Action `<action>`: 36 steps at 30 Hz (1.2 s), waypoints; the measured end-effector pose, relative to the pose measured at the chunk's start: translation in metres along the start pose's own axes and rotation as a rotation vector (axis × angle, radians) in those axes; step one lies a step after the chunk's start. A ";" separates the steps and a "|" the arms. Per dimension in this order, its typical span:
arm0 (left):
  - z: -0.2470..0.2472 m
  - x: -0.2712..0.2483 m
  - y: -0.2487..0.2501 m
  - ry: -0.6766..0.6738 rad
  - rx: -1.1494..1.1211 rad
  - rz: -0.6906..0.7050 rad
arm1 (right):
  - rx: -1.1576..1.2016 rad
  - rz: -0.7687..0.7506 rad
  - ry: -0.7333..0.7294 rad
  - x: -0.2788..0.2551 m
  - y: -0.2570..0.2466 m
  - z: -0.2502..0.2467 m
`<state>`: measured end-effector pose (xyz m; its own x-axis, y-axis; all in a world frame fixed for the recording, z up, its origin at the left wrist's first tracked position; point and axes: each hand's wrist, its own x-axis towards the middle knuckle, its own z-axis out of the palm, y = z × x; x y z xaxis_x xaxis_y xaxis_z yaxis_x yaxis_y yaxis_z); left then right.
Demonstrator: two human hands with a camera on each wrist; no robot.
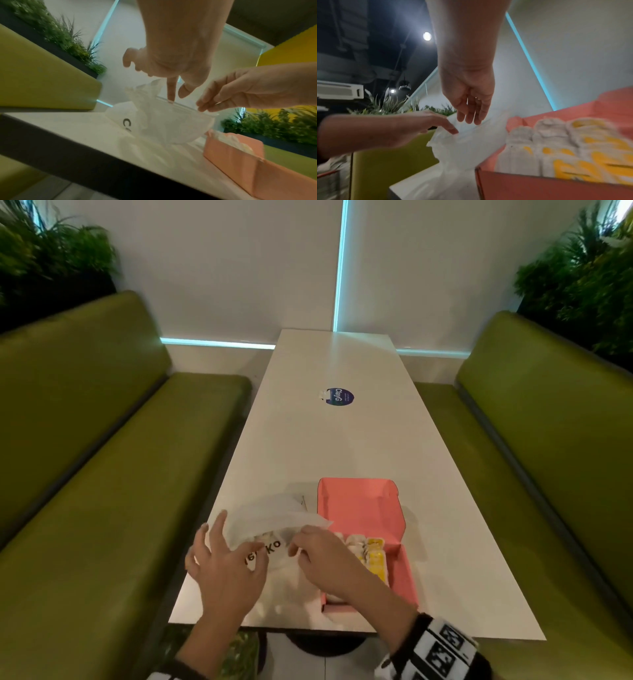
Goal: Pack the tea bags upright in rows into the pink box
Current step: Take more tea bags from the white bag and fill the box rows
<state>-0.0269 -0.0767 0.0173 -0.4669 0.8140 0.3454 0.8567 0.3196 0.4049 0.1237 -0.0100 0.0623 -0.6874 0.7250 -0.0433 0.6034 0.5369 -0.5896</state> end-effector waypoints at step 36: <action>-0.017 0.060 -0.023 -0.735 0.079 0.018 | -0.402 0.317 -0.196 0.103 -0.035 0.052</action>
<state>-0.0781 -0.0435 0.0425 -0.2090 0.9255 -0.3158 0.8890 0.3144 0.3330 0.0106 0.0238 0.0370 -0.4857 0.8048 -0.3413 0.8740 0.4553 -0.1701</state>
